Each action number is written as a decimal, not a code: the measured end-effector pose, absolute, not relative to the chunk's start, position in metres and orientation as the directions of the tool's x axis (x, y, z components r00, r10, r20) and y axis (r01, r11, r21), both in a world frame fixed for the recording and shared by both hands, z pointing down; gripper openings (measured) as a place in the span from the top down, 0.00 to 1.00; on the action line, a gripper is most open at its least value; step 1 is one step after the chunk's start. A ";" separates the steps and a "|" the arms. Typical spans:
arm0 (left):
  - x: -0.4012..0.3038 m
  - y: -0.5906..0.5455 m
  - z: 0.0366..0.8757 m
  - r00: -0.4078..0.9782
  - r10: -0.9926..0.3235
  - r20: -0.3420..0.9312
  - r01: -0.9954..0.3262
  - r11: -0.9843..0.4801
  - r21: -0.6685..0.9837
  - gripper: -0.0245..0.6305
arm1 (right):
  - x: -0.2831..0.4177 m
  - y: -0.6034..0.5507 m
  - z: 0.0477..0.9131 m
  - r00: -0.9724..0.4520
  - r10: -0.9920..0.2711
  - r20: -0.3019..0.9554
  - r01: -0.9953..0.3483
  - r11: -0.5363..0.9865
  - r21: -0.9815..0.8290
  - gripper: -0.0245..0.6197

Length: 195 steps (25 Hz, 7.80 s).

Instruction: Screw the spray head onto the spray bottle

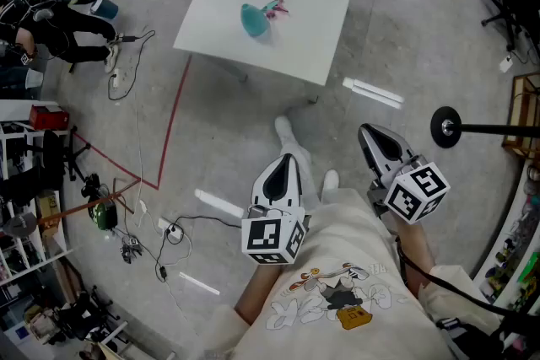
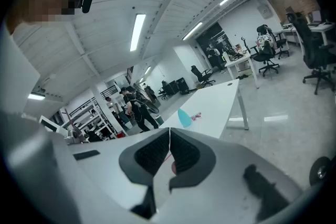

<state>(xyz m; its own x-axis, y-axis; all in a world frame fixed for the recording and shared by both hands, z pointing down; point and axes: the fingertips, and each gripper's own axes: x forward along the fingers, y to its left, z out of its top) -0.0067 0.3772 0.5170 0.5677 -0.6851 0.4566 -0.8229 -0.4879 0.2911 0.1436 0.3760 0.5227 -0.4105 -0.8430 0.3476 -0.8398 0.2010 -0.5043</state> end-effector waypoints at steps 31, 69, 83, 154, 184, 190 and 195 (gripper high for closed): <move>-0.032 -0.076 0.683 0.726 -0.569 0.387 -0.598 -0.800 -0.055 0.35 | 0.112 0.029 0.504 -0.251 -0.869 0.427 -0.867 0.005 -0.499 0.95; -0.009 -0.101 0.689 0.758 -0.532 0.377 -0.545 -0.835 -0.081 0.35 | 0.072 -0.018 0.552 -0.418 -0.740 0.526 -0.840 0.094 -0.535 0.95; -0.055 -0.056 0.581 0.736 -0.609 0.295 -0.625 -0.779 -0.049 0.35 | 0.037 -0.124 0.706 -0.700 -0.256 0.667 -0.655 -0.140 -0.742 0.77; 0.012 0.013 0.444 0.910 0.154 0.385 0.012 -0.938 0.346 0.35 | -0.024 -0.082 0.258 -0.981 -0.109 0.162 -0.168 0.892 -0.420 0.76; 0.046 -0.001 0.287 0.942 0.170 0.288 0.093 -0.960 0.263 0.35 | 0.004 -0.025 0.200 -0.887 0.458 -0.063 0.459 0.853 -0.248 0.76; 0.048 -0.004 0.272 0.954 0.118 0.276 0.067 -0.980 0.186 0.35 | 0.010 -0.020 0.186 -0.832 0.548 -0.082 0.553 0.810 -0.193 0.76; 0.048 -0.030 0.280 0.952 -0.088 0.292 -0.131 -0.983 0.130 0.35 | 0.010 -0.037 0.193 -0.874 0.479 -0.075 0.485 0.856 -0.182 0.76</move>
